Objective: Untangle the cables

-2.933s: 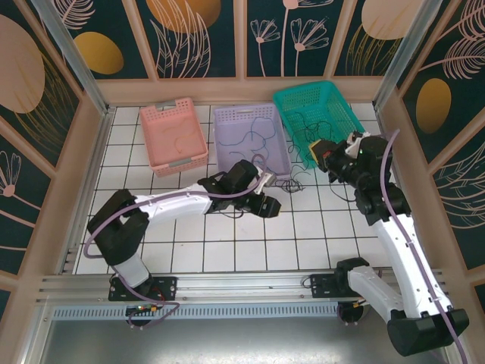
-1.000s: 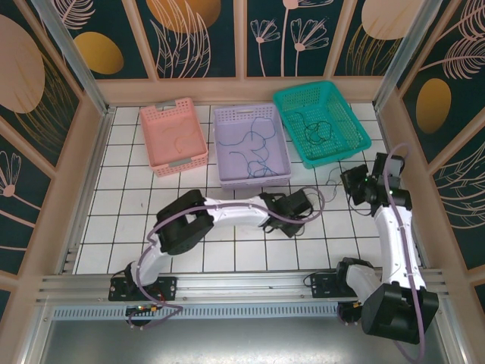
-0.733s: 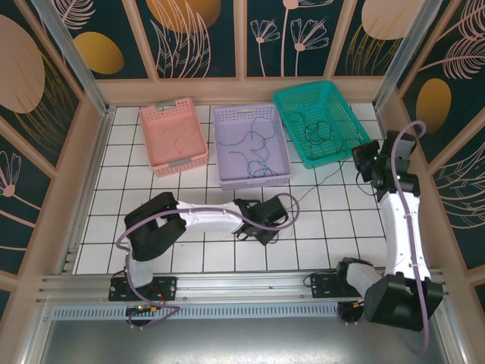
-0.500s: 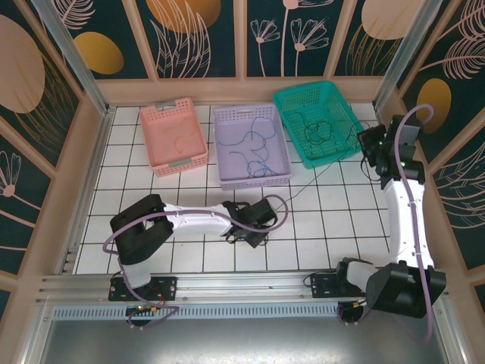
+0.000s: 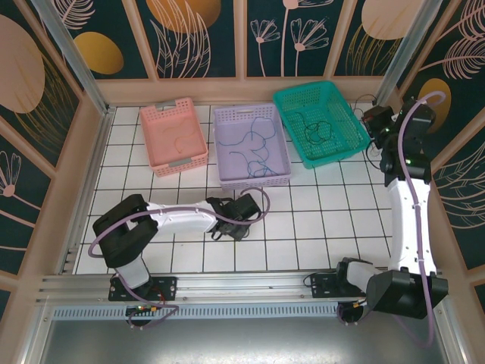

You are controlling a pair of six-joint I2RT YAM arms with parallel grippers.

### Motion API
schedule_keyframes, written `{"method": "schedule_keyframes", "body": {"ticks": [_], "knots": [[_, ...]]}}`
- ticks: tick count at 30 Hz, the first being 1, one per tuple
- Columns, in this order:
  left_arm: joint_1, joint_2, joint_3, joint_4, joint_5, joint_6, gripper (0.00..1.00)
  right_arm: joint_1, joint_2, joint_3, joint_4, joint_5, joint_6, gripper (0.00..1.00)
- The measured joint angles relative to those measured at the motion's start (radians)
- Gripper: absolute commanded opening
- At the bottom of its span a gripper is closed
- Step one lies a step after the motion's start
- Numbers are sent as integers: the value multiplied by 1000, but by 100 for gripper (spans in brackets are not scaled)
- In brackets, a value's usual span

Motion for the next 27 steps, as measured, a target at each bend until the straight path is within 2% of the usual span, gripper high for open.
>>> {"method": "schedule_keyframes", "body": {"ticks": [2,5,8,11,14,19,23,27], "knots": [[20,-14,20,-31,-15,-27,38,2,-13,3,17,-32,-32,0],[48,-43,93,-71,-26,-71,55,2,-28,11,31,-88,-76,0],[78,-83,202,-87,-33,-117,66,3,-43,12,64,-165,-108,0],[126,-126,311,-89,-16,-165,67,6,-49,7,105,-259,-118,0],[212,-153,427,-85,42,-228,67,24,-49,-16,157,-365,-119,0],[365,-155,547,16,210,-419,69,126,-34,-30,177,-458,-126,0],[392,-151,550,182,342,-633,57,216,-32,-55,184,-465,-126,0],[385,-121,567,326,468,-760,55,274,-25,-73,185,-432,-103,0]]}}
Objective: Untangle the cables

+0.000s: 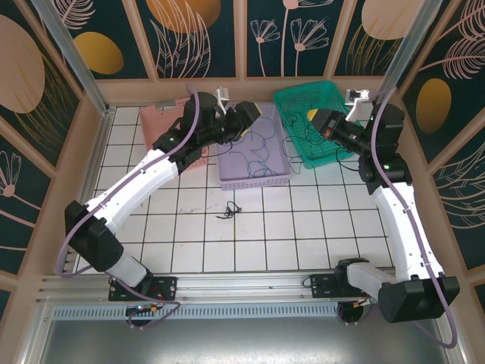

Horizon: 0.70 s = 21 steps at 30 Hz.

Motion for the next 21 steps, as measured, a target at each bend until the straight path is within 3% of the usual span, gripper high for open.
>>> {"method": "schedule_keyframes", "body": {"ticks": [5,10,16,21], "knots": [[-2,24,-20,113,105,-114,57,19,3,-41,45,8,53,0],[-2,31,-169,301,168,-390,60,30,5,-53,85,-53,47,0],[0,43,-306,472,184,-703,64,30,7,-95,122,-171,-9,0],[2,37,-392,549,184,-814,70,31,13,-115,143,-236,-55,0]]}}
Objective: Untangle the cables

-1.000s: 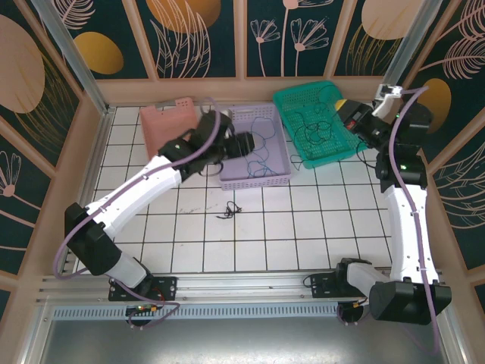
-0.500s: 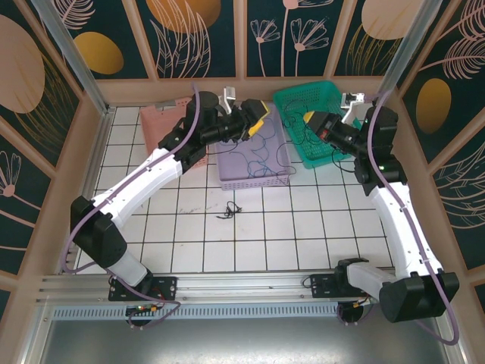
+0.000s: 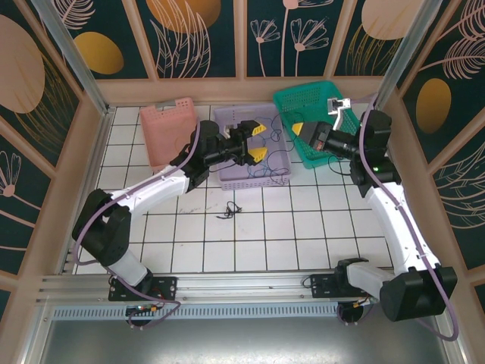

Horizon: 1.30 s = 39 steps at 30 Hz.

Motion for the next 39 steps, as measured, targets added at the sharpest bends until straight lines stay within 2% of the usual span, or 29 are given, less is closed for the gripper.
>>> {"method": "schedule_keyframes", "body": {"ticks": [8,13,27,30,35,39], "knots": [[0,-25,-40,66,17,-49,75,65,66,-3,25,-92,-81,0],[0,-26,-40,74,35,-59,72,104,91,-4,21,-100,-116,0],[19,-41,-64,78,37,-70,19,117,88,-4,53,-136,-117,0],[26,-39,-63,78,37,-69,0,117,76,-11,50,-136,-117,0],[65,-35,-31,46,36,-70,0,117,48,-17,16,-135,-118,0],[154,7,150,-73,22,-5,0,117,15,-18,-51,-117,-126,0]]}}
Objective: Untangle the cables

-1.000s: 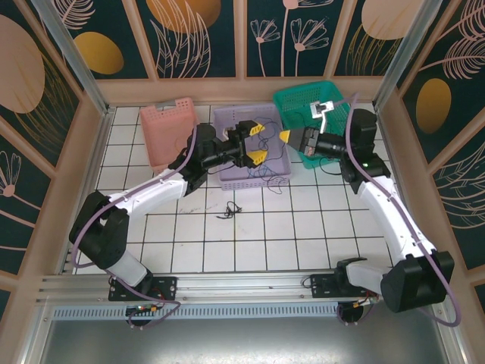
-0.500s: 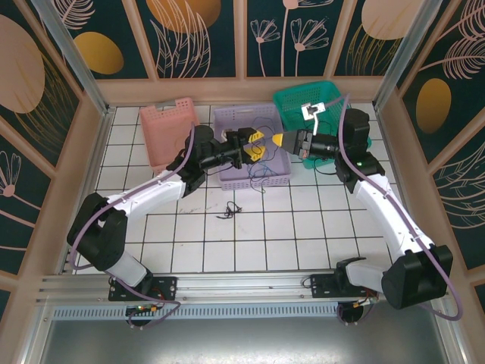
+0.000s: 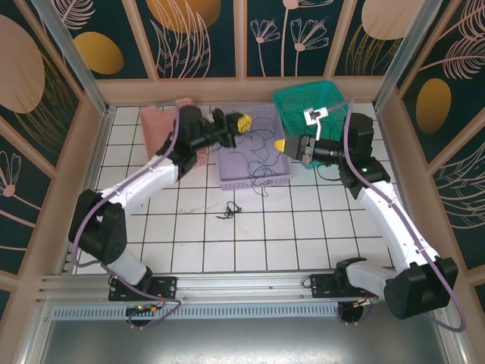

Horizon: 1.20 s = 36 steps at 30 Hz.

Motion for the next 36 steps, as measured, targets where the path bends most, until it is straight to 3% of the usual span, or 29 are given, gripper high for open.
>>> {"method": "schedule_keyframes", "body": {"ticks": [6,13,23,26,31,36], "knots": [[95,176,511,-157,-5,191,0,9,-13,-2,-155,32,-18,0],[29,449,989,-259,90,330,0,13,-40,-3,-166,93,2,0],[29,583,1100,-191,106,328,0,12,-64,51,-154,116,145,0],[31,588,1100,-142,76,323,44,3,-22,138,-165,78,193,0],[34,600,1105,-134,65,359,64,-91,68,329,-172,49,277,0],[35,588,1074,-265,25,506,84,-216,177,539,-188,64,316,0]]}}
